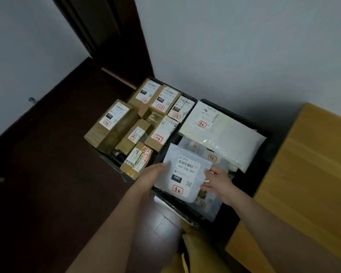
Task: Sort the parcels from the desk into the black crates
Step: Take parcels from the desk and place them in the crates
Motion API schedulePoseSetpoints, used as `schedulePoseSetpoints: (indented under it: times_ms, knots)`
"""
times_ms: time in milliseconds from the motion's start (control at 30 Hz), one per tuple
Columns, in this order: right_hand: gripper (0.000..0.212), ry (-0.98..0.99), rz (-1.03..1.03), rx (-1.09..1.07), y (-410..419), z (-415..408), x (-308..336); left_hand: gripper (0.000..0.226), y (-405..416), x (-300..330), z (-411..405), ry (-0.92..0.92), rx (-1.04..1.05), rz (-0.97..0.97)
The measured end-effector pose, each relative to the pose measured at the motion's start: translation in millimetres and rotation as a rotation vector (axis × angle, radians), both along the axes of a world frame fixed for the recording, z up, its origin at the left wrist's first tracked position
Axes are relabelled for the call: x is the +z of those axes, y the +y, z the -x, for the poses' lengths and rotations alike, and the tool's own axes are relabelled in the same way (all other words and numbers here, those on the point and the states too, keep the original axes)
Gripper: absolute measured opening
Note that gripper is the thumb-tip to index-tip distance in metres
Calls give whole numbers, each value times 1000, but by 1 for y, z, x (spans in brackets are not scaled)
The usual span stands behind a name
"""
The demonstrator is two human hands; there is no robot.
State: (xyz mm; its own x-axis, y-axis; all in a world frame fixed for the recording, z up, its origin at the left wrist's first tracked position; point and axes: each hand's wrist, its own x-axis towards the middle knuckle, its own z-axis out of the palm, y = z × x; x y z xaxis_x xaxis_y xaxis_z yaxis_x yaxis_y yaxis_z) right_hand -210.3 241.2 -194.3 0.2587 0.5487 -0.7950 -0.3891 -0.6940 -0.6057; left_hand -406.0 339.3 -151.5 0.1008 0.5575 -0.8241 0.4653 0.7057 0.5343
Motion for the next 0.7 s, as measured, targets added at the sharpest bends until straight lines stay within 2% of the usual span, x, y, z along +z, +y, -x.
schedulePoseSetpoints:
  times_ms: [233, 400, 433, 467, 567, 633, 700]
  knots:
    - [17, -8, 110, -35, -3, 25, -40, 57, 14, -40, 3, 55, -113, 74]
    - [17, -91, 154, 66, -10, 47, -64, 87, 24, -80, 19, 48, -165, 115]
    - [18, -107, 148, 84, -11, 52, -67, 87, 26, -84, 20, 50, -188, 130]
    - [22, -118, 145, 104, -12, 56, -70, 76, 27, -80, 20, 41, -208, 139]
    - [33, -135, 183, 101, -12, 69, -73, 23, 28, -82, 27, 21, -208, 157]
    - [33, -119, 239, 66, -10, 78, -71, 14, 29, -77, 29, 12, -214, 145]
    - [34, -101, 271, 56, -7, 83, -66, 19, 32, -74, 32, -2, -235, 130]
